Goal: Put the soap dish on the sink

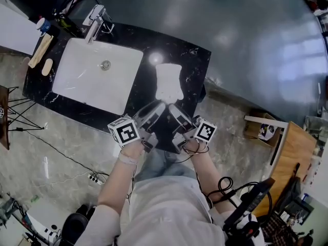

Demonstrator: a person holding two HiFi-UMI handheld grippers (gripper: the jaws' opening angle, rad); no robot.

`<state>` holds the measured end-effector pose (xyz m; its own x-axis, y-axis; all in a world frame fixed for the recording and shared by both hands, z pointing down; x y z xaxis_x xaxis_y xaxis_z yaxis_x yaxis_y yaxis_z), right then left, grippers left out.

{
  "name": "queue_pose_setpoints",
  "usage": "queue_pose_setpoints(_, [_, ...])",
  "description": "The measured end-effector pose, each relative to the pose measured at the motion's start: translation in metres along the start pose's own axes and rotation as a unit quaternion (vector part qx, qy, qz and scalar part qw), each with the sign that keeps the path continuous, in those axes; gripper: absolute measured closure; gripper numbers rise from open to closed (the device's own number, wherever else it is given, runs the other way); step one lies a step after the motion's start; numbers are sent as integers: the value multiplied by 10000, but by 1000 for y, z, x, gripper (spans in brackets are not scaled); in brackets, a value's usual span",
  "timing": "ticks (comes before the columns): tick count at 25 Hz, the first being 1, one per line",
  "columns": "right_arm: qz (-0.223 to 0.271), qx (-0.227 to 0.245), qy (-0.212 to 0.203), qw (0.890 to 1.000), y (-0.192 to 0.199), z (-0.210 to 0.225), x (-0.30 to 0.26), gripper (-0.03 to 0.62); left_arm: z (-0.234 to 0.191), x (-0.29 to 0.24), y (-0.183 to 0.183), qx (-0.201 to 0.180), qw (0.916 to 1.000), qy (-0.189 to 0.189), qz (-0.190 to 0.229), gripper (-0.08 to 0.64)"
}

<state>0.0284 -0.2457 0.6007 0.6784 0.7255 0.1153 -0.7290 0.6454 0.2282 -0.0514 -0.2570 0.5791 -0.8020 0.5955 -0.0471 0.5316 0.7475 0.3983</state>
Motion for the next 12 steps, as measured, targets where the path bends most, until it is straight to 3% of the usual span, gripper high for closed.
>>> queue_pose_setpoints(12, [186, -223, 182, 9994, -11, 17, 1, 370, -18, -10, 8, 151, 9998, -142, -33, 434])
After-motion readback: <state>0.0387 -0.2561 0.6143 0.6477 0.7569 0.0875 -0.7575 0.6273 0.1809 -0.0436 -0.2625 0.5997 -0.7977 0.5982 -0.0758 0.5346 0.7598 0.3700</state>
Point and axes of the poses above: the fingertips, and each gripper's own axes: x backward along the fingers, z to its right, y out of its underside, the point moved 3 cm from there along x, backward along the fingers, and after that the axes turned 2 degrees about z, right-handed, at the moved point
